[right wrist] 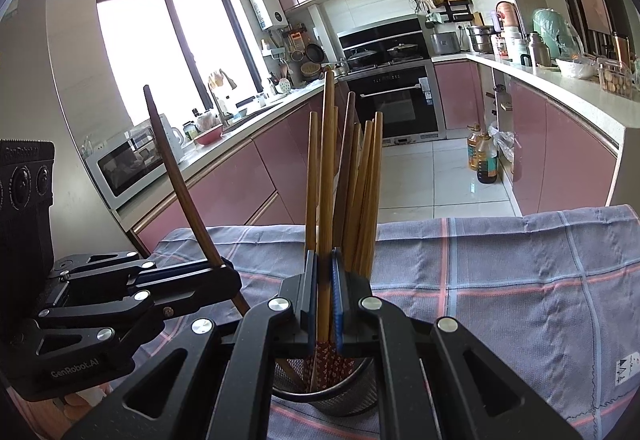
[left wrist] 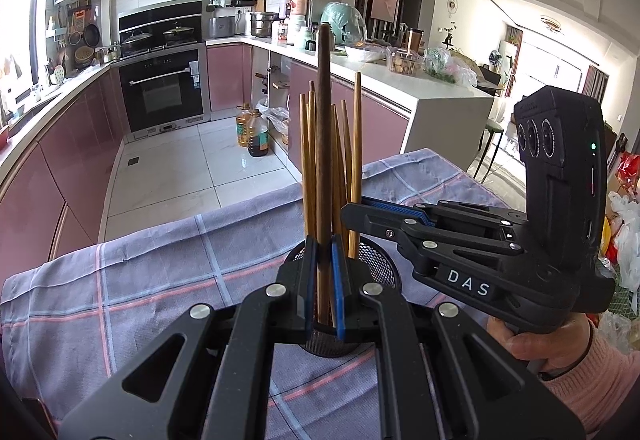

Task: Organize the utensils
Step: 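Open both tools to release the chopsticks and pull back from the cup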

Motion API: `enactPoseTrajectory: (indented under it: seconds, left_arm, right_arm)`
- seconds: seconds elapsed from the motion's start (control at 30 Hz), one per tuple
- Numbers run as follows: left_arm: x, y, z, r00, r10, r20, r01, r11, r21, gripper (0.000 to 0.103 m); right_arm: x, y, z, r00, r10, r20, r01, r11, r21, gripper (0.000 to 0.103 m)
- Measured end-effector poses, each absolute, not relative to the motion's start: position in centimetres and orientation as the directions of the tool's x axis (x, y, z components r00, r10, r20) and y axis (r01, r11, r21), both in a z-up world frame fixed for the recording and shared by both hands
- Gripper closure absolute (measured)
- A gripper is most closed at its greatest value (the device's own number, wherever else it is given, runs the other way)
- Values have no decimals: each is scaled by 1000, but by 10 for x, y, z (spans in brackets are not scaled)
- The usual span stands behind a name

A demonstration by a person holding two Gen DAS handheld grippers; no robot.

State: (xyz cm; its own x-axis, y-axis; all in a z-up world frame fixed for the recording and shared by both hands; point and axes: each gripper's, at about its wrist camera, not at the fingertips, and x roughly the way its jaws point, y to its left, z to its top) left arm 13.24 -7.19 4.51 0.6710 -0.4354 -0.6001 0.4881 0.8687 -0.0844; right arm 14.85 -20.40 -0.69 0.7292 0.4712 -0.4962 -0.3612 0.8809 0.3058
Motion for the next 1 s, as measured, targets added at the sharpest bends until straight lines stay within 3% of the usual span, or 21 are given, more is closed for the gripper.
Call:
enactPoseTrajectory:
  seconds: [0.8,0.97,1.0]
  left_arm:
    - [171,-65,12,635,-427,-643,442,884,-151,95]
    - [164,-60,12,650,-424,-631,433,889,-151,84]
    - [162,-57,13,659,-421,-624,428,891,-150,79]
  right_arm:
    - [156,-204,-11,717,466,-518,-346,883,316,96]
    - [151,-204,-11,716,470,-516,-351,882,315,94]
    - [149,-204,-11,718,470,-514,-353,882,313,87]
